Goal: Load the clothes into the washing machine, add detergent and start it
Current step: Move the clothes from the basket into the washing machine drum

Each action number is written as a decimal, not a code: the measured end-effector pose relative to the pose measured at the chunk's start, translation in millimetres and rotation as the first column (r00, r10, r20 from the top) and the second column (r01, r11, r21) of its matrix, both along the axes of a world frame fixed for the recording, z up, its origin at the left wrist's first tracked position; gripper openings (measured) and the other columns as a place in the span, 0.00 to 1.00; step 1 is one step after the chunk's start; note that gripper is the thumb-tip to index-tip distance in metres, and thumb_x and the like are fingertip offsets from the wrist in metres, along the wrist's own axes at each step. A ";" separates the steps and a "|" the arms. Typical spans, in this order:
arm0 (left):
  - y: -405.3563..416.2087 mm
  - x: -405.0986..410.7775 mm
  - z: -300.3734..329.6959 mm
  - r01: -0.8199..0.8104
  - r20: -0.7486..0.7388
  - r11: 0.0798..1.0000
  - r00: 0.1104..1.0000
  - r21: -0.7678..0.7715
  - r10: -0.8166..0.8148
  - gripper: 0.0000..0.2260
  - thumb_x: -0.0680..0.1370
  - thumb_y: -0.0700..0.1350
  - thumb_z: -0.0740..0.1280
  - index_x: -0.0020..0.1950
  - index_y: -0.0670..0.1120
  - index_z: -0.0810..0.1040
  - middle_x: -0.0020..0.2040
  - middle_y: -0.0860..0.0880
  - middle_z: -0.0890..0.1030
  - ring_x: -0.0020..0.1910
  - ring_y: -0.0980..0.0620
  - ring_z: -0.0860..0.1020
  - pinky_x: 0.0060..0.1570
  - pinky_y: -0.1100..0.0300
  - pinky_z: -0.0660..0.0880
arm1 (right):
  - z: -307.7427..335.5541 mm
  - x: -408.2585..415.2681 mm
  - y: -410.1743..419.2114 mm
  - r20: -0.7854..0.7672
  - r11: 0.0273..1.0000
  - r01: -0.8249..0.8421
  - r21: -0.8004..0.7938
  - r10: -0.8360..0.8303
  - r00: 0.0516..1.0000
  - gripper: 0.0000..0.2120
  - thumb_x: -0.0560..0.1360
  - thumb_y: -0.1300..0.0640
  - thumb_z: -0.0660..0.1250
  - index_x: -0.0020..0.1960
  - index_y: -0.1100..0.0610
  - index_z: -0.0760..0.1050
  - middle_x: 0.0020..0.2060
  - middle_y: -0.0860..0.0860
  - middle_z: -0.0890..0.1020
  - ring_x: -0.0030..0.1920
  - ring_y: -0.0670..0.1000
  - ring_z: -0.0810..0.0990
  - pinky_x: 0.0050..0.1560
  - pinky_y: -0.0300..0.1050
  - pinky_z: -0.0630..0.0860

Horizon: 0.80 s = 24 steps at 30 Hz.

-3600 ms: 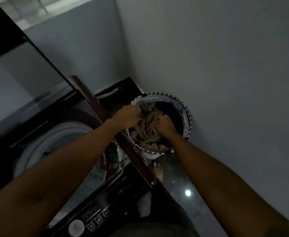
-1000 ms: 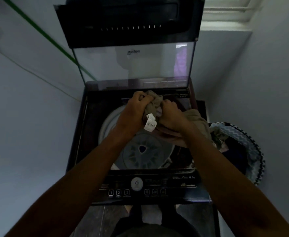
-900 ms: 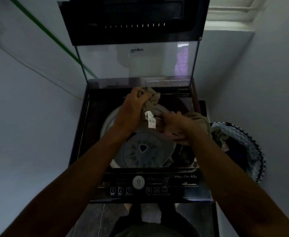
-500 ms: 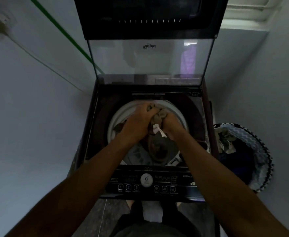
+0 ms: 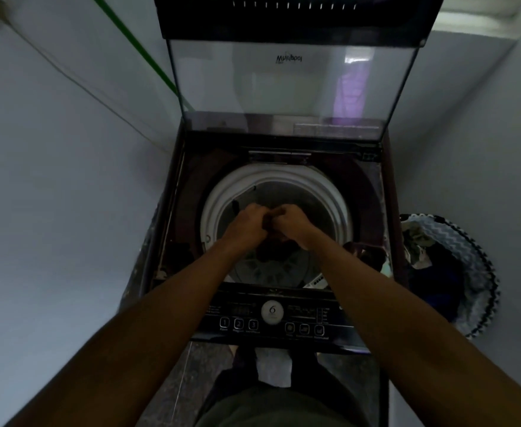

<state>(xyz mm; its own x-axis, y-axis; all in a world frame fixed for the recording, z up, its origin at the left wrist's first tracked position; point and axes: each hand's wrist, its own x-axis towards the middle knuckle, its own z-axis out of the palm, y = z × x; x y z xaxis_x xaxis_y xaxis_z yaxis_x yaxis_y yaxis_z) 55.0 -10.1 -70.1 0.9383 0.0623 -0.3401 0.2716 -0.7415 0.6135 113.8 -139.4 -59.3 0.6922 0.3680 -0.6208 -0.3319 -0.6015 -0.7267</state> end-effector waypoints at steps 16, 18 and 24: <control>-64.2 29.2 36.1 0.001 0.252 0.999 0.968 -0.041 0.010 0.07 0.79 0.49 0.65 0.56 0.51 0.78 0.54 0.52 0.78 0.50 0.54 0.77 0.50 0.57 0.76 | 28.9 26.4 -74.1 0.547 0.987 0.163 0.000 -0.137 0.826 0.03 0.70 0.61 0.71 0.43 0.59 0.80 0.38 0.52 0.83 0.40 0.49 0.81 0.44 0.46 0.78; -87.2 39.1 40.6 0.046 0.283 0.997 0.959 -0.069 -0.025 0.08 0.79 0.49 0.65 0.57 0.50 0.78 0.54 0.52 0.78 0.50 0.55 0.76 0.49 0.58 0.75 | 32.9 30.2 -98.2 0.563 0.977 0.215 0.002 -0.179 0.807 0.03 0.70 0.62 0.71 0.43 0.61 0.79 0.38 0.54 0.83 0.41 0.51 0.81 0.43 0.48 0.78; -158.5 67.3 52.8 0.219 0.370 0.974 0.911 -0.063 -0.181 0.06 0.79 0.45 0.65 0.54 0.47 0.78 0.48 0.50 0.76 0.44 0.55 0.74 0.43 0.60 0.71 | 43.0 37.1 -173.3 0.617 0.916 0.398 0.055 -0.344 0.707 0.03 0.68 0.64 0.71 0.42 0.59 0.82 0.38 0.49 0.83 0.38 0.44 0.77 0.37 0.22 0.67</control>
<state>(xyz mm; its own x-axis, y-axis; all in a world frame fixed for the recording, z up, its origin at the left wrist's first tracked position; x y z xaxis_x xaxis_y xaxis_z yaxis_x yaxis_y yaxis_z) 122.3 -168.6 -17.4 0.9872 -0.1568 0.0279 -0.1291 -0.6859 0.7162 151.0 -312.7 -16.3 0.9988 -0.0296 -0.0396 -0.0494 -0.5866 -0.8084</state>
